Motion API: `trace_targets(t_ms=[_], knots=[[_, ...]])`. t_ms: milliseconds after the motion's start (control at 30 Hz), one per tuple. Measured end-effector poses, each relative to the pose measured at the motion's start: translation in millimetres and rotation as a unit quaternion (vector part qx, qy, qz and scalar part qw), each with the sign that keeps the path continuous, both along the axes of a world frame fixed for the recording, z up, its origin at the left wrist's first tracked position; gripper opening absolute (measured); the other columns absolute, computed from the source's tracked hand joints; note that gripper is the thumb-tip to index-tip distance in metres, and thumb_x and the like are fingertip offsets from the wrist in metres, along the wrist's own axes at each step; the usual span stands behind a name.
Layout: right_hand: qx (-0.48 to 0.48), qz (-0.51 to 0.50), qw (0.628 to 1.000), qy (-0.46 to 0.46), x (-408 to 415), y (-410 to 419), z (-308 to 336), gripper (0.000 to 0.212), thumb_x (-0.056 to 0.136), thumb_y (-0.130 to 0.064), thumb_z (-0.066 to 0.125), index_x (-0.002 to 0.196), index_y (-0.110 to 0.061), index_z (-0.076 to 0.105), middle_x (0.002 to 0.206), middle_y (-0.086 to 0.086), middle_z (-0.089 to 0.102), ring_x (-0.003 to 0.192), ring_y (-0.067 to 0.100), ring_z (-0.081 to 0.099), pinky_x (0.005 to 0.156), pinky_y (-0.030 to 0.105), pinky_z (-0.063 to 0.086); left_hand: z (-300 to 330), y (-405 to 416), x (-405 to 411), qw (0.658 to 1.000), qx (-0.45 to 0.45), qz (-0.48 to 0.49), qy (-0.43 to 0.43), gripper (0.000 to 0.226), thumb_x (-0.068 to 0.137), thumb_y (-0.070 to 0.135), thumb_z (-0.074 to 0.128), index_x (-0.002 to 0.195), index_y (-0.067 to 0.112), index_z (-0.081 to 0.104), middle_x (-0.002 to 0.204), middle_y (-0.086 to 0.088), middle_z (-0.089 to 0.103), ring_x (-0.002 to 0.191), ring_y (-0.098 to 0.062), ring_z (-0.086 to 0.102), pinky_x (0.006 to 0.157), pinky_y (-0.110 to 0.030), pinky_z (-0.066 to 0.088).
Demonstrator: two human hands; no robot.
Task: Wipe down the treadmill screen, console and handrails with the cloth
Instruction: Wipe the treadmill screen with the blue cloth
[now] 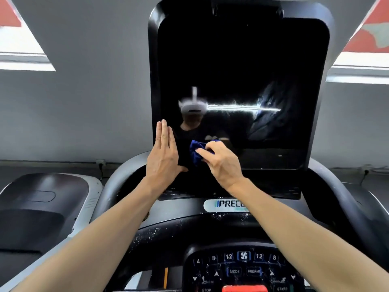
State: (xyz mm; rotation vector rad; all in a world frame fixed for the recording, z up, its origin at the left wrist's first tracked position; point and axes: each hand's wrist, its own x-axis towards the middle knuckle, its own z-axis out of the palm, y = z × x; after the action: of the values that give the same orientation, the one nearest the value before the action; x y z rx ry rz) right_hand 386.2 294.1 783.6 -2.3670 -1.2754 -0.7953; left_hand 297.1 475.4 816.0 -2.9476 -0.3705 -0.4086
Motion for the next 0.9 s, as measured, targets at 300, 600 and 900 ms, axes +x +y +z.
trace_targets(t_ms=[300,600,900], knots=[[0.041,-0.056,0.996,0.064,-39.3,-11.7,-33.2,0.030,0.083,-0.013,0.072,0.113,-0.018,0.069,0.097,0.002,0.060,0.091,0.024,0.058,0.062,0.035,0.055,-3.5,-1.6,-0.5,1.000,0.001,-0.001,-0.004,0.148,0.057,0.074,0.081,0.152,-0.016,0.012,0.162,-0.036,0.000,0.154,-0.045,-0.003,0.127,-0.047,0.015],[0.195,-0.263,0.933,0.147,-21.4,-59.2,-32.6,0.038,0.082,-0.007,0.074,0.119,-0.015,0.070,0.101,0.004,0.059,0.095,0.027,0.055,0.078,0.038,0.055,-1.6,-10.1,-1.7,0.999,0.031,-0.028,0.025,0.137,0.067,0.059,0.084,0.155,-0.012,0.008,0.164,-0.033,-0.004,0.154,-0.043,-0.008,0.127,-0.049,0.010],[0.262,-0.287,0.906,0.168,-19.4,-61.6,-38.1,0.039,0.085,-0.003,0.071,0.122,-0.012,0.068,0.107,0.005,0.060,0.101,0.025,0.056,0.081,0.038,0.057,-4.7,-46.4,17.4,0.973,0.088,-0.194,0.089,0.121,0.075,0.053,0.081,0.162,0.014,0.007,0.169,-0.015,-0.005,0.156,-0.034,-0.010,0.127,-0.048,0.008]])
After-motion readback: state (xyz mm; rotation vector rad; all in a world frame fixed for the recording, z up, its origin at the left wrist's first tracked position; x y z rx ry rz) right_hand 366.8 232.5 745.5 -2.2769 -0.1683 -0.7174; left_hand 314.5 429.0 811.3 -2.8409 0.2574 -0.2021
